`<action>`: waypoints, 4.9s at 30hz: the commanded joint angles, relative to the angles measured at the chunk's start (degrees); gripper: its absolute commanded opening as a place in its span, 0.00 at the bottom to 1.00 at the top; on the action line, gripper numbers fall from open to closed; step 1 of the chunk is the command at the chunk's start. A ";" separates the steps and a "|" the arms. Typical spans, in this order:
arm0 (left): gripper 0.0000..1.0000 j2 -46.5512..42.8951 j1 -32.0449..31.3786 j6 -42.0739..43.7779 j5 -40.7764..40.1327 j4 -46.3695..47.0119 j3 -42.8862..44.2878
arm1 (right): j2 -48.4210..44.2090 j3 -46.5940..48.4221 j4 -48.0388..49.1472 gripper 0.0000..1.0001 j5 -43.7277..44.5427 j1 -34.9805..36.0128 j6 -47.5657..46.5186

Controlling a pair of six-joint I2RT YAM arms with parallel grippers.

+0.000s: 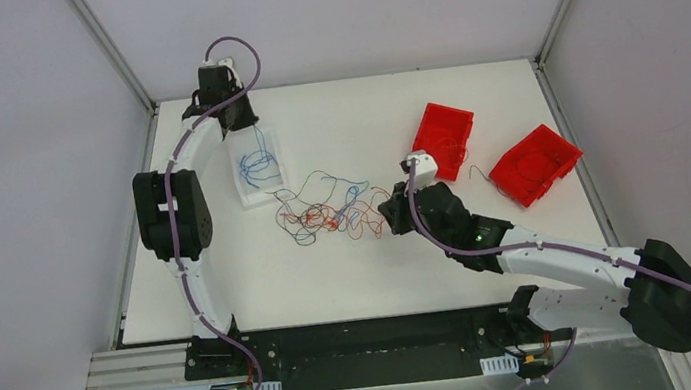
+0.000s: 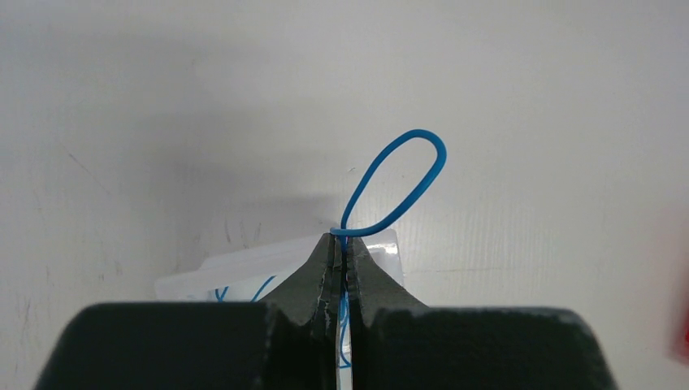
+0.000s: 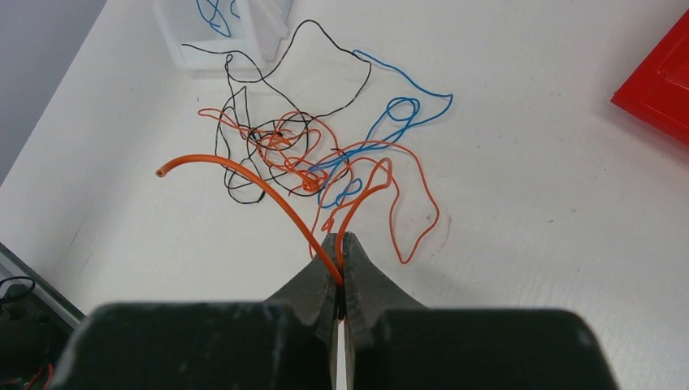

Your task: Untangle the cables

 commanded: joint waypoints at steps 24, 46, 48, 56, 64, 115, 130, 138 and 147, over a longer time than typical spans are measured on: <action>0.12 -10.90 -0.98 -3.42 1.37 22.57 -28.12 | 2.52 2.57 2.01 0.00 -0.35 -0.61 -1.34; 0.99 -31.54 -5.13 -6.28 4.05 10.98 -28.04 | 2.39 8.16 -18.05 0.00 -5.61 -1.99 4.96; 0.99 -33.90 -5.47 -6.28 3.86 9.17 -28.66 | 2.14 8.04 -19.40 0.00 -5.96 -2.03 5.80; 0.99 -48.69 -6.25 -19.42 -3.27 0.37 -36.58 | 1.47 8.75 -24.33 0.01 -10.56 -2.43 8.29; 0.99 -57.82 -7.32 -22.70 13.34 -5.57 -46.06 | -1.66 11.68 -29.29 0.03 -13.71 -2.45 9.44; 0.89 -34.59 -31.49 -25.92 2.68 -3.71 -48.56 | 7.61 5.10 -38.32 0.87 -5.00 -7.91 14.04; 0.39 -29.79 -31.33 -27.44 2.97 5.95 -49.54 | 20.31 7.46 -35.66 0.35 -2.72 -8.40 14.37; 0.00 -39.68 -20.92 -23.66 4.61 4.34 -52.98 | 8.48 7.67 -38.73 0.00 0.25 -20.73 12.39; 0.00 -48.62 -15.40 -19.44 3.31 -3.87 -50.18 | -6.12 10.91 -43.06 0.01 -8.50 -35.77 8.24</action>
